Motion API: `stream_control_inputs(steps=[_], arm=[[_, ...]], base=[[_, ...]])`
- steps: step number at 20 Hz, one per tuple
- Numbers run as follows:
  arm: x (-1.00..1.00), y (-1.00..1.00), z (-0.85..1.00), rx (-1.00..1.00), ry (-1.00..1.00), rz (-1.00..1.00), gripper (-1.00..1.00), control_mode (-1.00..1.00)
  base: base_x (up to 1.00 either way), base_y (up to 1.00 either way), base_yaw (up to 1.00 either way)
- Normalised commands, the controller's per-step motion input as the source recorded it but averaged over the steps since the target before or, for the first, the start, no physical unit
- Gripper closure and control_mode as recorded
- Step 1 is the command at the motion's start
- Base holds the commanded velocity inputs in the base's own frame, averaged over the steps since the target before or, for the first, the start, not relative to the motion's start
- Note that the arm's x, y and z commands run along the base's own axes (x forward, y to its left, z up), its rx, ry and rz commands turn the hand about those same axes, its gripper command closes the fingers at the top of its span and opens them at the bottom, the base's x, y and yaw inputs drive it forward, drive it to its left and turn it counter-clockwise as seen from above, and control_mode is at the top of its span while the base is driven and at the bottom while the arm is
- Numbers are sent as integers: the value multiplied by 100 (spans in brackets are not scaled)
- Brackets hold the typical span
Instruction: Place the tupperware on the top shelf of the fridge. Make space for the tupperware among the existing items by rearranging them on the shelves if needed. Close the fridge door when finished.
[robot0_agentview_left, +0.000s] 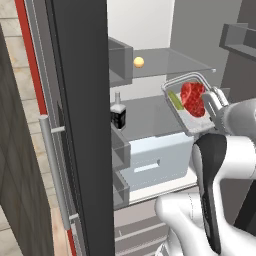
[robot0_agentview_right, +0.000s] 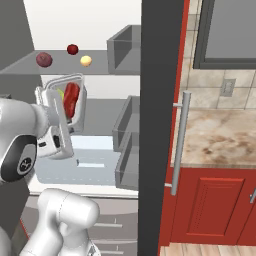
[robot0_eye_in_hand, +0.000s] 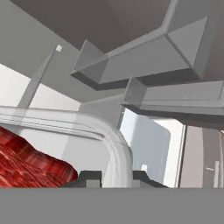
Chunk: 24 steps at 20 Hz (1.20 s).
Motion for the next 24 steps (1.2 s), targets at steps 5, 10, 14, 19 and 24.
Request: stream_control_inputs(steps=[5,10,14,19,24], arm=[[23,0,76,1,1,-7,100,-100],[37,-10,47,12,7,-8,100,-100],[43,-25,8,14,4,-5,100,-100],[51,-15,-4,5,0,-3,100,-100],[69,-2,-15,0,0,-3,100,-100]], base=[[0,0,0],[0,0,0],[0,0,0],[0,0,0],[0,0,0]])
